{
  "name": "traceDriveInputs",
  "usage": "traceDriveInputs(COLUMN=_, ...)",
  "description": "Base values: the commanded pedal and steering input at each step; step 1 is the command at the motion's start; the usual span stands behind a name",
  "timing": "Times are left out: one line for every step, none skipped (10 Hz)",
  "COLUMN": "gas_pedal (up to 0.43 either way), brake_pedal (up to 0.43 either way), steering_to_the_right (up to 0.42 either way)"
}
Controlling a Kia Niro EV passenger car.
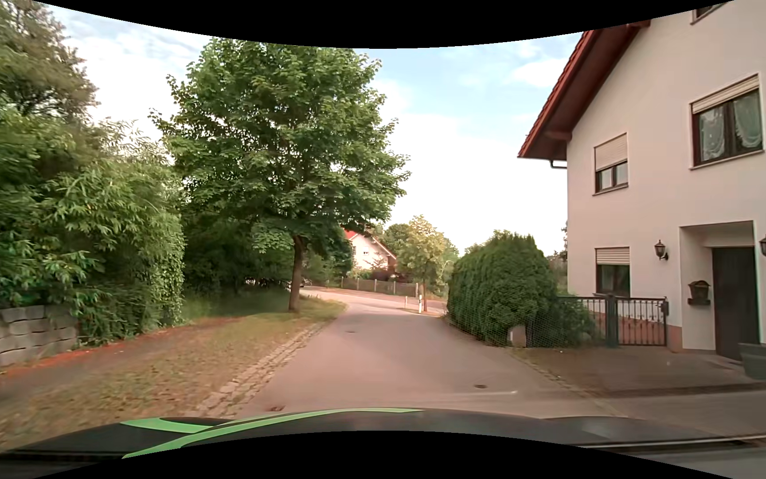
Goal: Follow the waypoints while adhering to traffic rules and regulations
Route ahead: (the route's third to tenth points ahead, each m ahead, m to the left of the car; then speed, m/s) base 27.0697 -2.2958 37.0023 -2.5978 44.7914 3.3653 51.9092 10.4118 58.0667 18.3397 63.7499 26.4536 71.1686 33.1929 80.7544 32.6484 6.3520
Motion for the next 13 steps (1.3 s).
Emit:
traceDriveInputs(gas_pedal=0.0, brake_pedal=0.0, steering_to_the_right=-0.009)
traceDriveInputs(gas_pedal=0.0, brake_pedal=0.0, steering_to_the_right=-0.007)
traceDriveInputs(gas_pedal=0.0, brake_pedal=0.0, steering_to_the_right=-0.004)
traceDriveInputs(gas_pedal=0.0, brake_pedal=0.006, steering_to_the_right=-0.003)
traceDriveInputs(gas_pedal=0.0, brake_pedal=0.012, steering_to_the_right=-0.003)
traceDriveInputs(gas_pedal=0.0, brake_pedal=0.018, steering_to_the_right=-0.001)
traceDriveInputs(gas_pedal=0.0, brake_pedal=0.024, steering_to_the_right=0.0)
traceDriveInputs(gas_pedal=0.0, brake_pedal=0.037, steering_to_the_right=0.001)
traceDriveInputs(gas_pedal=0.0, brake_pedal=0.043, steering_to_the_right=0.001)
traceDriveInputs(gas_pedal=0.0, brake_pedal=0.055, steering_to_the_right=0.001)
traceDriveInputs(gas_pedal=0.0, brake_pedal=0.055, steering_to_the_right=0.0)
traceDriveInputs(gas_pedal=0.0, brake_pedal=0.061, steering_to_the_right=0.0)
traceDriveInputs(gas_pedal=0.0, brake_pedal=0.061, steering_to_the_right=-0.001)
